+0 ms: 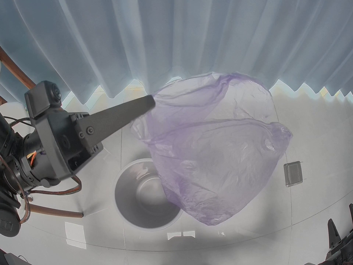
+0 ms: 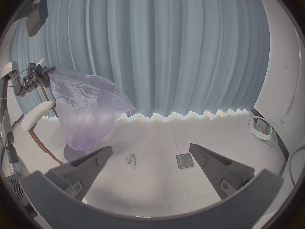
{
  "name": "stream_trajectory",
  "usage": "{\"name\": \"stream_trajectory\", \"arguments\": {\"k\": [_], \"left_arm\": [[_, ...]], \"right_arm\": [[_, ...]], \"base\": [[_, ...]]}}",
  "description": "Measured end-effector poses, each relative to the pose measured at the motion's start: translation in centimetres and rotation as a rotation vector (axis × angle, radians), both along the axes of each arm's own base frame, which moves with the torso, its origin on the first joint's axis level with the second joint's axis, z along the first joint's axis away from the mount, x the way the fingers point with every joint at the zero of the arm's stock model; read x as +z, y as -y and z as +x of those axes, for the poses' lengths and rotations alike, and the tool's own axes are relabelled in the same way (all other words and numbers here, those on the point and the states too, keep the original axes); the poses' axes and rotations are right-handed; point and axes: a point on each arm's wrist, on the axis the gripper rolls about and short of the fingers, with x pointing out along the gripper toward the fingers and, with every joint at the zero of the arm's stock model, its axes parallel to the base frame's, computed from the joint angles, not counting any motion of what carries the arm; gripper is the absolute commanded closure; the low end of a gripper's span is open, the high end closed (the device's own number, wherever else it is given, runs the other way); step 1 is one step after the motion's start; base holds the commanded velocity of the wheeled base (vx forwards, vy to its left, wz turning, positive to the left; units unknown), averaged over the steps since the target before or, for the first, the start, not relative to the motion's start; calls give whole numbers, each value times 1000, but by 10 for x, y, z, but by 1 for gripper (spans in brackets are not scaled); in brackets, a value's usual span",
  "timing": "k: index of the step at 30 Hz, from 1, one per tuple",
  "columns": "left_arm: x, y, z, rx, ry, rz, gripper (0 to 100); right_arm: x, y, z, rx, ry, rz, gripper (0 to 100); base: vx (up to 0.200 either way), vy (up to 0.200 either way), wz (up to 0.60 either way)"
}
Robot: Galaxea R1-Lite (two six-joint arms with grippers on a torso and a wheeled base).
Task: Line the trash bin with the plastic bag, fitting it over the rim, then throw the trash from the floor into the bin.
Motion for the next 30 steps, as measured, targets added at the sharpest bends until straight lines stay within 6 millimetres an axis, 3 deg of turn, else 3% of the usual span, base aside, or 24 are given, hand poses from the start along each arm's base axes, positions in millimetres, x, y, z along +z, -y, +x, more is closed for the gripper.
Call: {"name": "stream_trajectory", "arguments": {"k": [13, 21, 30], "left_arm": [[-9, -11, 17, 113, 39, 53, 100], [-6, -18, 13, 132, 48, 47, 100], [-20, -22, 13, 146, -10, 89, 100]], "right_arm": [[0, 0, 0, 0, 0, 0, 0], [0, 0, 0, 0, 0, 0, 0], [0, 0, 0, 1, 0, 0, 0]], "base": [[0, 0, 0], [0, 0, 0], [0, 0, 0]]}}
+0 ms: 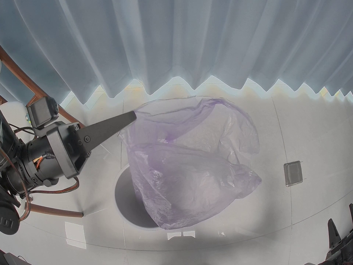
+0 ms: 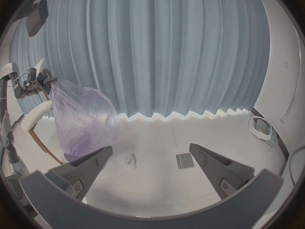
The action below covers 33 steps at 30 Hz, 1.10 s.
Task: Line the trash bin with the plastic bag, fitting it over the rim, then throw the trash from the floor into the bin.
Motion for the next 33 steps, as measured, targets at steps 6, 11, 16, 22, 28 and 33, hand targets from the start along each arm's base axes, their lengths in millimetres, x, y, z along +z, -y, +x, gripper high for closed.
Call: {"name": "stream_trajectory", "arguments": {"k": [6, 11, 16, 22, 28, 33], "left_arm": [[-9, -1, 2, 10, -24, 16, 100], [-16, -2, 2, 15, -58, 33, 100], [-25, -2, -5, 0, -95, 56, 100], [-36, 1, -19, -52, -144, 89, 100], [-41, 3, -31, -93, -168, 109, 100], [-42, 1, -34, -90, -179, 116, 100]], "right_arm": [[0, 0, 0, -1, 0, 0, 0], [0, 0, 0, -1, 0, 0, 0], [0, 0, 0, -1, 0, 0, 0], [0, 0, 0, -1, 0, 0, 0], [0, 0, 0, -1, 0, 0, 0], [0, 0, 0, -1, 0, 0, 0]], "base": [[0, 0, 0], [0, 0, 0], [0, 0, 0], [0, 0, 0], [0, 0, 0], [0, 0, 0]]}}
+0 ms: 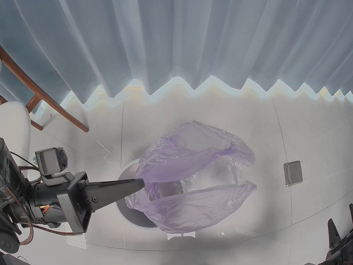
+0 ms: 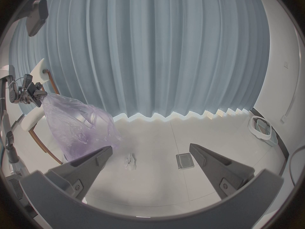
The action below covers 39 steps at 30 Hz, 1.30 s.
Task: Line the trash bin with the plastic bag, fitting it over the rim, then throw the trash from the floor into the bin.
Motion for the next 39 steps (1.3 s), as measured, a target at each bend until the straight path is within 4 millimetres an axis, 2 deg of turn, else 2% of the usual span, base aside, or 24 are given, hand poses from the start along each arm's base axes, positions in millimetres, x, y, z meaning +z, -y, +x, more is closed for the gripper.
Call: {"name": "stream_trajectory", "arguments": {"k": [8, 17, 24, 39], "left_arm": [[2, -7, 4, 45, 16, -5, 100], [-5, -22, 28, 172, 53, 50, 100], [-14, -27, 42, 215, 18, 78, 100], [-22, -62, 67, 350, -8, 103, 100]], "right_arm": [[0, 0, 0, 0, 0, 0, 0], [0, 0, 0, 0, 0, 0, 0], [0, 0, 0, 0, 0, 0, 0], [0, 0, 0, 0, 0, 0, 0]], "base": [[0, 0, 0], [0, 0, 0], [0, 0, 0], [0, 0, 0]]}}
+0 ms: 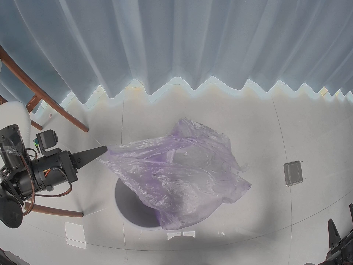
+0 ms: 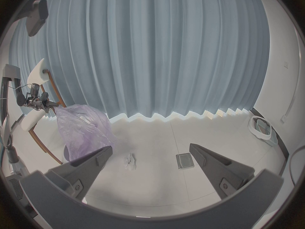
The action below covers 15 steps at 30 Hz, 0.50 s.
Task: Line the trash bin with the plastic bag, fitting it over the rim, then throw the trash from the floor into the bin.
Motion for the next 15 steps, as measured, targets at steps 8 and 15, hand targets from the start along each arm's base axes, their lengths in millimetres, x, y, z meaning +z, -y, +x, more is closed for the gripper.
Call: {"name": "stream_trajectory", "arguments": {"k": [8, 15], "left_arm": [[-5, -16, 7, 62, -2, 20, 100], [-20, -29, 17, 79, 20, 113, 100]], "right_arm": [[0, 0, 0, 0, 0, 0, 0], [0, 0, 0, 0, 0, 0, 0]], "base": [[0, 0, 0], [0, 0, 0]]}}
